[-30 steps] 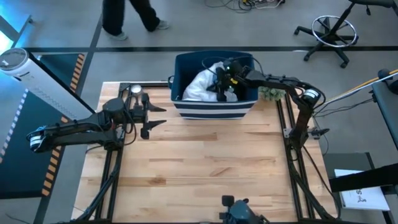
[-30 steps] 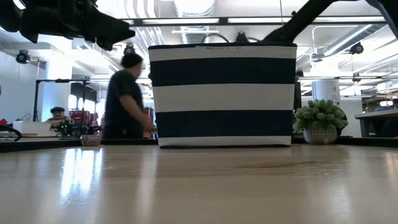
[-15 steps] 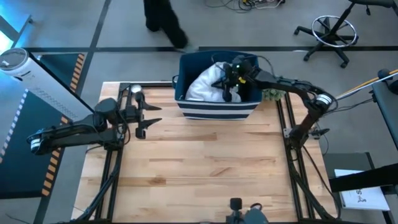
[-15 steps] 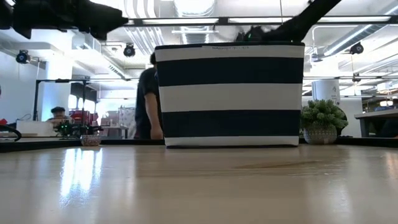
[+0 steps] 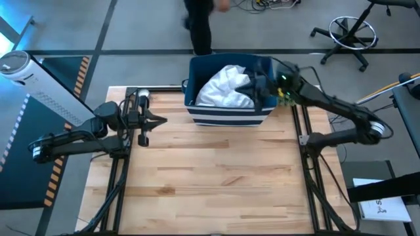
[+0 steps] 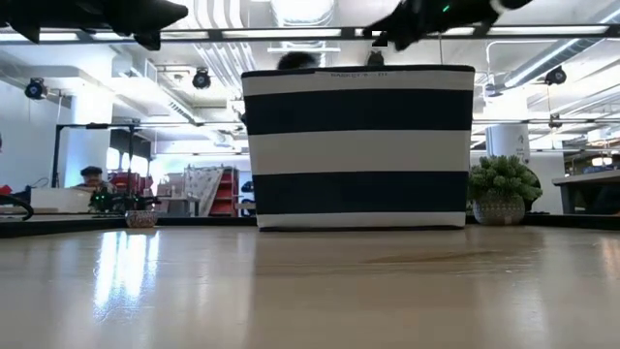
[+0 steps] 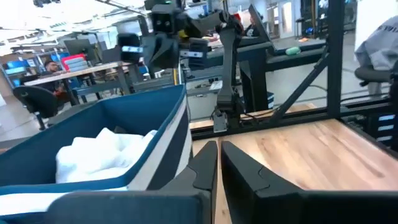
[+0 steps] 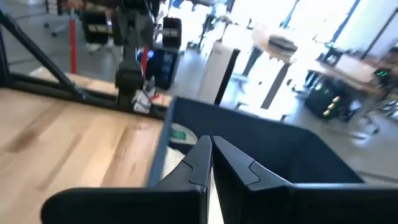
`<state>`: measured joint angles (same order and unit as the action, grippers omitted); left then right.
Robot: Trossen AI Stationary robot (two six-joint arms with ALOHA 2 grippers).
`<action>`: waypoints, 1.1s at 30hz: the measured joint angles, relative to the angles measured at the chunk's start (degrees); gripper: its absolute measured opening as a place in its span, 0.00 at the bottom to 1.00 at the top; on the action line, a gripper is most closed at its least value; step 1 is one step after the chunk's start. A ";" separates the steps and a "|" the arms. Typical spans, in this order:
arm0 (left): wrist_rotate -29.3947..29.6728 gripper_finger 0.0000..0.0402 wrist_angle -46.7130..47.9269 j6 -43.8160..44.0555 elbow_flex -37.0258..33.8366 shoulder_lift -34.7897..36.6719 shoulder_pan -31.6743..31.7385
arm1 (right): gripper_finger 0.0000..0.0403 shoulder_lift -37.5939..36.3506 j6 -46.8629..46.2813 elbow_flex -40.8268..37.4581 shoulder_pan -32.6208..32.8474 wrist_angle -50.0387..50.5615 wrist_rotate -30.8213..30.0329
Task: Sort clothes
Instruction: Return to Home Position
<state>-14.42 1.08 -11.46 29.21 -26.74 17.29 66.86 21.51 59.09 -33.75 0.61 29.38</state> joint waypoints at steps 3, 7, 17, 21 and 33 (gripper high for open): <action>-0.04 0.03 -0.11 1.44 0.00 -0.28 -0.91 | 0.00 -6.66 -1.95 -5.02 3.38 -1.45 -4.12; -0.06 0.00 -0.70 1.99 -0.09 -0.85 -2.72 | 0.00 -14.66 -4.19 -11.17 8.32 -2.63 -8.27; -0.02 0.00 -12.13 0.98 -1.57 -7.69 -7.81 | 0.00 -23.57 -6.58 -22.17 16.36 -6.04 -20.97; 0.09 0.00 -13.47 0.52 -2.48 -9.01 -9.75 | 0.00 -26.48 -7.35 -26.47 16.64 -7.28 -22.60; 4.50 0.00 -9.29 0.59 -7.20 -3.67 -12.36 | 0.00 -40.83 -11.74 -41.15 16.62 -12.86 -23.14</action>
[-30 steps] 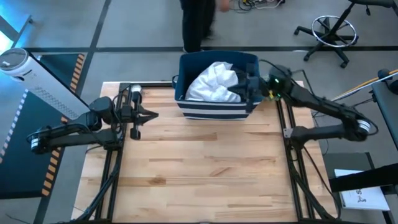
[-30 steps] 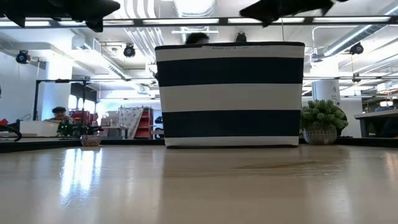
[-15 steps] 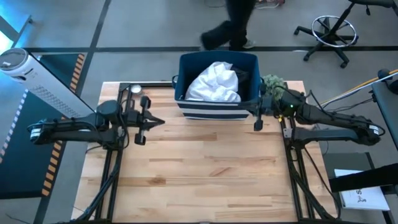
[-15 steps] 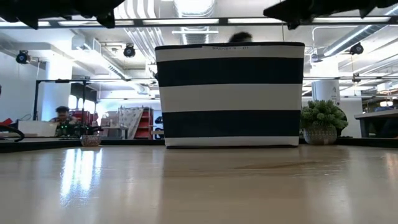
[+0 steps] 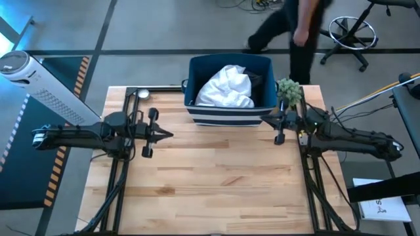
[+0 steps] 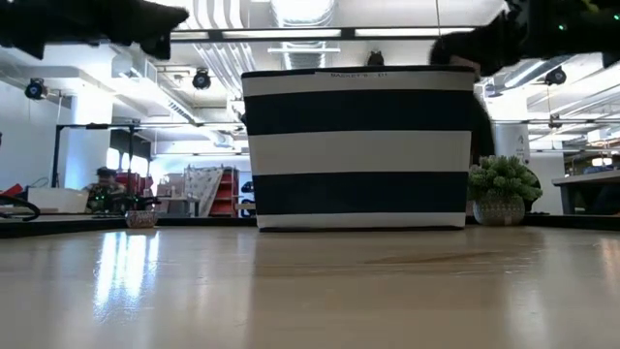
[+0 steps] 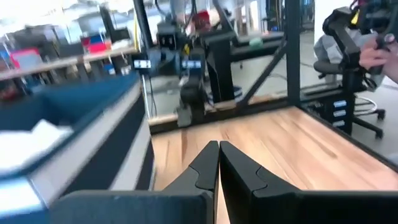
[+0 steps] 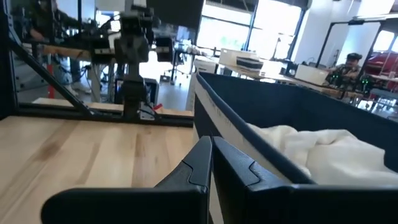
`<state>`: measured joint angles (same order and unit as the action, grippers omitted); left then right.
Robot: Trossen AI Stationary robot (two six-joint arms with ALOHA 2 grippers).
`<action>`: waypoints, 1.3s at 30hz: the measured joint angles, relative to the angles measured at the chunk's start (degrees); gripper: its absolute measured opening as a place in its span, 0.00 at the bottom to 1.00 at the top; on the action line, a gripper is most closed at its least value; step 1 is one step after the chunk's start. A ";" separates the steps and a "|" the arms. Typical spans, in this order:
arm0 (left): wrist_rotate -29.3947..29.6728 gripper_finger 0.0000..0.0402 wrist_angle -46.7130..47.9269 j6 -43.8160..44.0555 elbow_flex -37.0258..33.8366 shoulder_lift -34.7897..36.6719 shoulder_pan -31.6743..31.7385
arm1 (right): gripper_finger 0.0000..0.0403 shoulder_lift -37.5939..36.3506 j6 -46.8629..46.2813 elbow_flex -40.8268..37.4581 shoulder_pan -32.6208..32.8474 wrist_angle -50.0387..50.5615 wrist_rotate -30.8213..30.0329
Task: Sort clothes
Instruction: Return to Home Position
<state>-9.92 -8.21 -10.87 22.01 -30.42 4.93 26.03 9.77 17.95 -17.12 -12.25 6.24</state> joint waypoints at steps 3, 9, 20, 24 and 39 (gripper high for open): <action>0.10 0.00 2.67 1.66 -1.82 2.22 0.02 | 0.00 -4.08 -0.39 -2.69 0.00 -0.11 0.15; 0.34 0.00 4.10 2.37 -7.11 8.22 0.04 | 0.00 -11.64 0.04 -6.93 0.00 0.09 1.42; 3.53 0.00 11.36 4.12 -11.43 23.69 0.04 | 0.00 -25.98 0.01 -7.99 0.00 10.64 1.24; 3.57 0.00 13.31 4.62 -12.07 28.48 0.04 | 0.00 -25.87 0.07 -8.06 0.00 11.80 1.21; 4.95 0.00 8.89 5.95 -18.49 30.43 0.04 | 0.00 -26.04 -1.56 -11.59 -0.02 9.80 1.11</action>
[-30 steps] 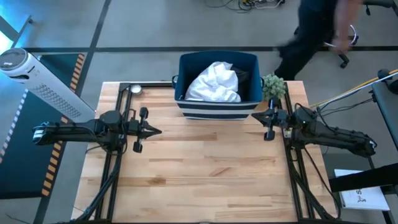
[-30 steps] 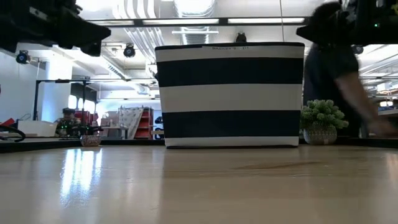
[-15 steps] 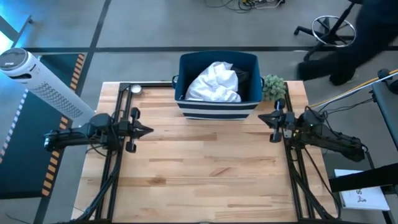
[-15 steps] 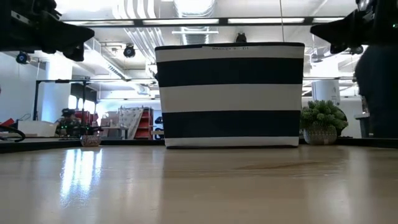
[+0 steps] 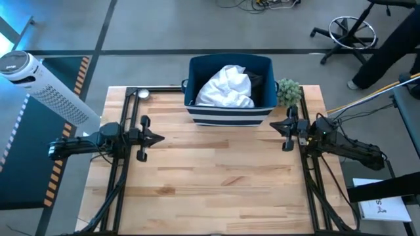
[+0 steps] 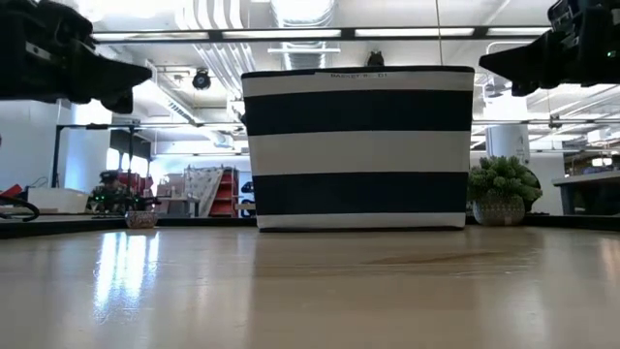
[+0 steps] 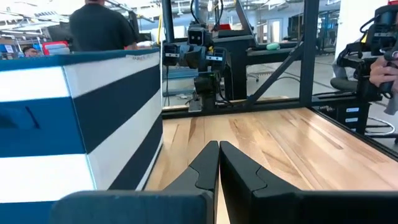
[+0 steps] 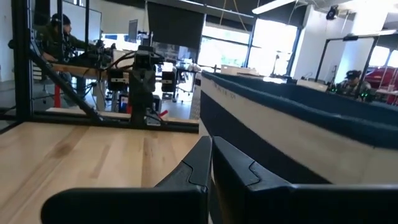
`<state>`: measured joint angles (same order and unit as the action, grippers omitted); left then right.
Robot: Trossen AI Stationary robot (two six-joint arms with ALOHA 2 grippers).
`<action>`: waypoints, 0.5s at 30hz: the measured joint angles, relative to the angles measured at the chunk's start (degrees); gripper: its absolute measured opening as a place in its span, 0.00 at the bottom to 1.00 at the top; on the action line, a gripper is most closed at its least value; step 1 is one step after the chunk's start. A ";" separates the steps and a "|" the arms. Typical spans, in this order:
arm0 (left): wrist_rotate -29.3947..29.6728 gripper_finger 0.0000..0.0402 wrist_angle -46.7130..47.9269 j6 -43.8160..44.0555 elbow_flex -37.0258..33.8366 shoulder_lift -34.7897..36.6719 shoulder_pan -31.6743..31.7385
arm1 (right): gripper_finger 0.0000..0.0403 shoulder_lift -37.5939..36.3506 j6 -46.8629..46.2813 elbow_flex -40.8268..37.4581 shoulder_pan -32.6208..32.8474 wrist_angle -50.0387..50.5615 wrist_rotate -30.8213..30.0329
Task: Sort clothes
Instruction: Return to Home Position
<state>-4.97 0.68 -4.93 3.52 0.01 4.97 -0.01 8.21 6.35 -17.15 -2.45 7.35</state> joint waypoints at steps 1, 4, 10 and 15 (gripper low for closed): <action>0.00 0.00 -0.89 0.02 -0.63 -0.02 0.00 | 0.00 0.00 -0.43 -0.17 0.00 0.06 0.01; -0.01 0.00 -3.26 0.25 -2.14 0.00 0.00 | 0.00 0.00 -1.06 -0.64 0.00 0.03 -0.02; 1.04 0.00 -3.58 1.45 -2.86 0.00 0.00 | 0.00 0.00 -1.32 -1.35 0.00 0.04 -0.04; 3.66 0.00 -2.86 1.12 -2.87 0.00 0.00 | 0.00 0.00 -2.69 -3.33 0.00 0.02 -0.06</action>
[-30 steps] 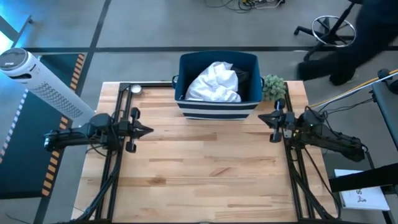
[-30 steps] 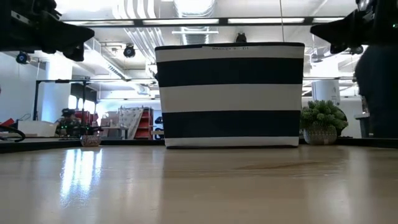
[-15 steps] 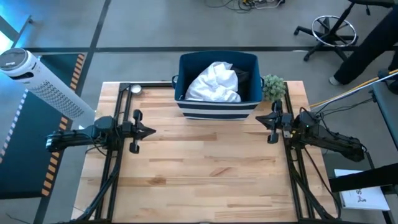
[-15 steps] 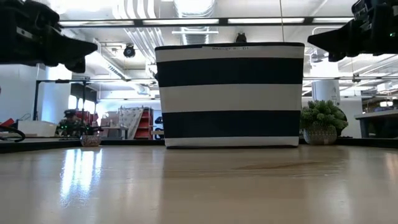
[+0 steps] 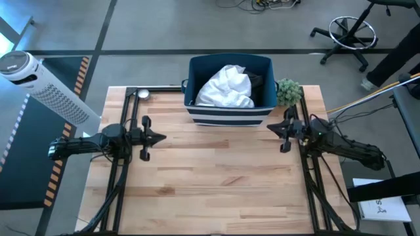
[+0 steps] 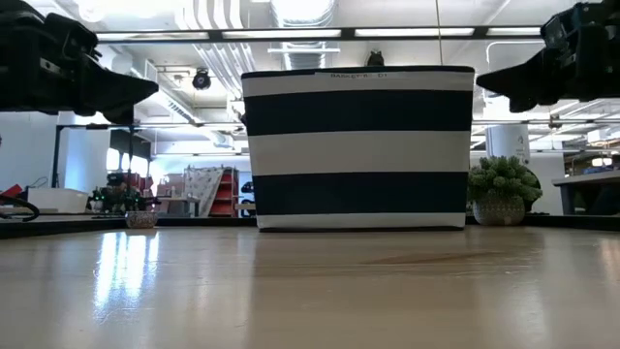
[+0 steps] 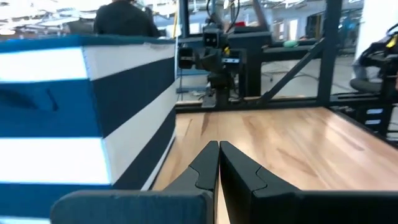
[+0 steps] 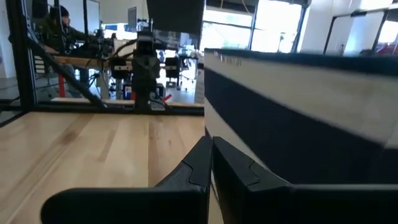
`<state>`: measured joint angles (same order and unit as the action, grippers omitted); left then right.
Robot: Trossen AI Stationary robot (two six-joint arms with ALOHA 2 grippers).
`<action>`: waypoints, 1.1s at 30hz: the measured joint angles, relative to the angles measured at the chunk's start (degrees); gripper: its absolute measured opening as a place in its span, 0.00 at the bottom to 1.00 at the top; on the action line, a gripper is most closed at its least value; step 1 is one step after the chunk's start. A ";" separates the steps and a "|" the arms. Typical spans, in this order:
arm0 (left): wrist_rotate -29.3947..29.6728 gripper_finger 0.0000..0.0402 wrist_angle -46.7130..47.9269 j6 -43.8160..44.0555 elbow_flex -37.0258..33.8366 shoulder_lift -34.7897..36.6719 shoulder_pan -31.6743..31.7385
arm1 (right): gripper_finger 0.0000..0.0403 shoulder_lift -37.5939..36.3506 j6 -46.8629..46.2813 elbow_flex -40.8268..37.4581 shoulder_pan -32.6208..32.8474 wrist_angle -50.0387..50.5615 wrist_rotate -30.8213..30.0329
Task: Sort clothes
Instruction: Return to Home Position
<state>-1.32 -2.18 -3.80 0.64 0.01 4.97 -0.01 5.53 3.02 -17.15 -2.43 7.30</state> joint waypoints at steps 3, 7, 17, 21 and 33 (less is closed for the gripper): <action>1.57 0.00 1.58 -0.22 0.28 -0.01 0.00 | 0.00 0.00 -1.18 -0.97 0.00 0.05 -0.56; 2.20 0.00 2.27 -0.32 0.39 0.00 -0.02 | 0.00 0.00 -1.45 -1.19 0.00 0.00 -3.62; 2.35 0.00 2.18 -0.32 0.42 0.00 -0.01 | 0.00 0.02 -1.03 -2.26 0.02 -3.96 -3.34; 2.38 0.00 2.19 -0.34 0.42 0.00 0.00 | 0.00 0.00 -0.97 -2.29 0.03 -6.19 3.30; 2.40 0.00 2.23 -0.34 0.42 0.00 0.00 | 0.00 0.05 -1.53 -2.33 1.12 -7.46 0.29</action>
<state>1.08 0.05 -4.14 1.06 0.01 4.97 0.04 4.00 0.69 -16.03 -9.89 7.59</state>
